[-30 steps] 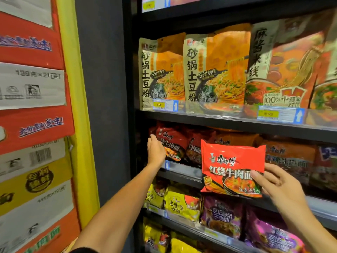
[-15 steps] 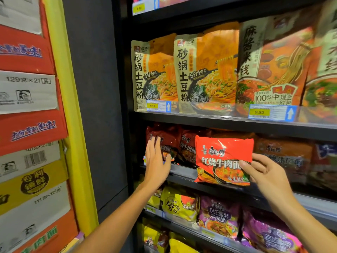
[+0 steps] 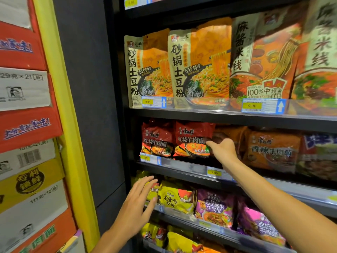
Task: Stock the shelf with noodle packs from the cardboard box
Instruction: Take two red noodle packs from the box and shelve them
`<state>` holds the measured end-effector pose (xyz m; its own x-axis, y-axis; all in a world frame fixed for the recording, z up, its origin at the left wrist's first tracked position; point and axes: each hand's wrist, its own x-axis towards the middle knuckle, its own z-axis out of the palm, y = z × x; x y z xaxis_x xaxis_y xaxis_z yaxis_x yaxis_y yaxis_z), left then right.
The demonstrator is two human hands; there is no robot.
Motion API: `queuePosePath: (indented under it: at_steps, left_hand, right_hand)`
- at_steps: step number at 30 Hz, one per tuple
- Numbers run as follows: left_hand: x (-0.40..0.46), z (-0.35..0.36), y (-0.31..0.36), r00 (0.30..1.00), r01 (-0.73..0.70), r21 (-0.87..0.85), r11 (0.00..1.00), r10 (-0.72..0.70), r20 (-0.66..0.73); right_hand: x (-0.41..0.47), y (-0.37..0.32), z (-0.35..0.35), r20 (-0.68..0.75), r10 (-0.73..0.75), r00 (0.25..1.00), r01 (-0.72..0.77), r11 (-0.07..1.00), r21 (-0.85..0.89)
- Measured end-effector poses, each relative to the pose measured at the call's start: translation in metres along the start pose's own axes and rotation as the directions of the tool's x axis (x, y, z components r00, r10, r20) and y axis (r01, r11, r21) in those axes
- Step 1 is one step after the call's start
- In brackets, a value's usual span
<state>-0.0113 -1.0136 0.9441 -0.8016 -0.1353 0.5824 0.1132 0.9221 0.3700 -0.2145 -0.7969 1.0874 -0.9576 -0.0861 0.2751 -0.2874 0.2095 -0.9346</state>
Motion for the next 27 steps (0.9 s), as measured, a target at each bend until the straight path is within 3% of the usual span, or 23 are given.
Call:
queuePosePath:
  at_steps: [3,7,15,18,22,27]
  left_hand:
    - [-0.011,-0.006,-0.001,0.999,0.007,-0.03,1.0,-0.006,0.047]
    - [-0.023,-0.011,-0.005,0.994,-0.01,-0.062,0.998,0.017,0.104]
    - [-0.013,-0.014,-0.011,0.99,-0.03,-0.129,0.991,0.048,0.136]
    - [-0.002,-0.004,-0.004,0.981,-0.08,-0.144,0.986,0.104,0.163]
    - [0.016,0.017,0.013,0.952,-0.18,-0.165,0.97,0.213,0.218]
    - [0.028,0.052,0.047,0.902,-0.292,-0.207,0.934,0.341,0.264]
  right_hand:
    - [0.01,0.006,0.019,0.065,0.091,0.994,-0.085,0.992,-0.091]
    - [0.01,0.01,0.035,0.175,0.137,0.975,-0.086,0.959,-0.269]
    - [-0.001,0.009,0.017,0.205,0.03,0.978,0.065,0.896,-0.44]
    - [-0.026,0.014,-0.008,0.221,-0.012,0.975,0.139,0.81,-0.569]
    - [-0.071,0.033,-0.046,0.308,-0.271,0.912,0.406,0.71,-0.575]
    - [-0.116,0.07,-0.1,0.32,-0.314,0.894,0.444,0.516,-0.733]
